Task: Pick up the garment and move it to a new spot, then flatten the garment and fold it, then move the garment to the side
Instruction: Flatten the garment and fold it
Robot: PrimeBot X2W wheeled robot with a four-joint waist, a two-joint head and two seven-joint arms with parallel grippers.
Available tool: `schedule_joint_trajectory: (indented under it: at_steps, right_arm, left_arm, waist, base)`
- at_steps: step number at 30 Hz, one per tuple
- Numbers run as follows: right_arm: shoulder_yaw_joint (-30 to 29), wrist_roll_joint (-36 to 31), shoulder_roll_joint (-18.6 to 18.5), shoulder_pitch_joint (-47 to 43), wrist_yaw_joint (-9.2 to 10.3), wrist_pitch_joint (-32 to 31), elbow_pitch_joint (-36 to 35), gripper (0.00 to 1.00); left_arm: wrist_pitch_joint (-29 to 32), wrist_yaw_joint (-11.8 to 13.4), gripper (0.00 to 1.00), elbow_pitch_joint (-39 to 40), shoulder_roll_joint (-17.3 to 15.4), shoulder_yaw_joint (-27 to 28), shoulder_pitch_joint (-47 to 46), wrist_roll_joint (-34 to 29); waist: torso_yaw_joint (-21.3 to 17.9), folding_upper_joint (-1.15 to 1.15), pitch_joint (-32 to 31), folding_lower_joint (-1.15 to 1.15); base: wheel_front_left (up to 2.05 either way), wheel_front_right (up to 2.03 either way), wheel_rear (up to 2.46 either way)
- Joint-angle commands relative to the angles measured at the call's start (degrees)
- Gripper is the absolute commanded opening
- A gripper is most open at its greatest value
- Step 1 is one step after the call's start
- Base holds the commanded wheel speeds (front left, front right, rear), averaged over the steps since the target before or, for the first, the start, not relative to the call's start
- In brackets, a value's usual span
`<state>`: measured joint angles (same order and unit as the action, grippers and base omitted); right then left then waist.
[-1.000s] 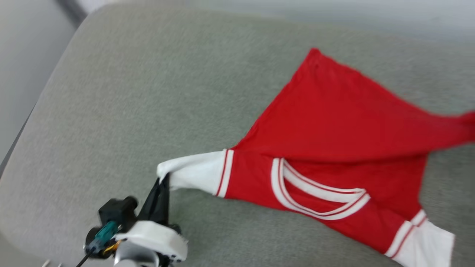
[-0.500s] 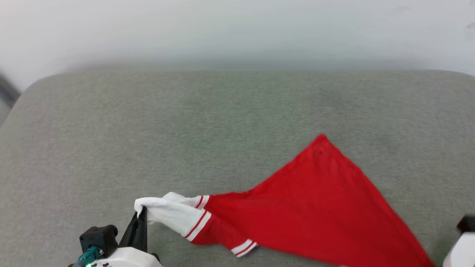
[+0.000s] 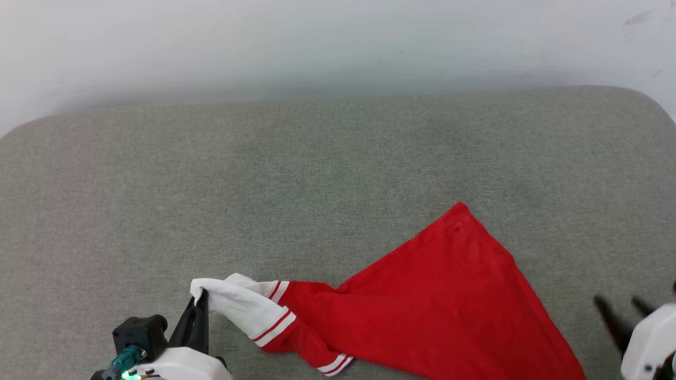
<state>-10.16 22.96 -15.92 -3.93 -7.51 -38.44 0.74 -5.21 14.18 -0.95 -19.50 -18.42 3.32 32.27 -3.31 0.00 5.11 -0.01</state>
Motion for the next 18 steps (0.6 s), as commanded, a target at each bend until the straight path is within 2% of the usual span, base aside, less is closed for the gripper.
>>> schedule_joint_trajectory:
  at_steps: [1,5,8,11,15,16,17,18]
  right_arm:
    - [-0.08,-0.45,0.45,2.76,0.04,8.21,0.47,1.0]
    - [2.2,-0.16,0.0,7.77,0.04,19.69,3.24,1.0]
    - [4.21,1.0,-0.67,11.69,0.04,22.39,5.87,1.0]
    - [6.6,2.27,-1.45,16.11,0.04,19.79,8.01,1.0]
    - [9.62,4.24,-3.79,22.58,0.04,9.84,11.05,1.0]
    - [9.62,4.24,-3.79,22.58,0.04,9.84,11.05,1.0]
    - [10.86,5.17,-4.81,25.88,0.04,3.76,12.46,1.0]
    - [10.86,5.17,-4.81,25.88,0.04,3.76,12.46,1.0]
  left_arm:
    - [0.12,0.21,0.0,0.56,-0.25,-0.25,-0.91,-0.43]
    - [0.22,0.04,0.0,1.06,0.34,-0.93,-2.14,-0.83]
    - [0.15,-0.32,0.0,1.26,0.77,-1.5,-3.57,-1.03]
    - [0.07,-1.04,0.0,1.73,1.41,-2.69,-5.5,-1.48]
    - [-0.24,-2.09,0.0,1.98,2.31,-4.13,-8.6,-2.23]
    - [-0.24,-2.09,0.0,1.98,2.31,-4.13,-8.6,-2.23]
    - [-0.79,-2.67,0.0,1.79,3.13,-4.75,-10.33,-2.5]
    - [-0.79,-2.67,0.0,1.79,3.13,-4.75,-10.33,-2.5]
  waist:
    - [0.33,0.0,0.38,0.01]
    - [1.34,0.0,1.13,0.01]
    - [2.3,0.0,2.09,0.01]
    - [3.71,0.0,3.95,0.01]
    - [5.76,0.0,7.16,0.01]
    - [5.76,0.0,7.16,0.01]
    - [6.81,0.0,8.96,0.01]
    - [6.81,0.0,8.96,0.01]
  base:
    - [0.0,0.0,0.0]
    - [0.0,0.0,0.0]
    - [0.0,0.0,0.0]
    - [0.0,0.0,0.0]
    - [0.0,0.0,0.0]
    - [0.0,0.0,0.0]
    - [0.0,0.0,0.0]
    - [0.0,0.0,0.0]
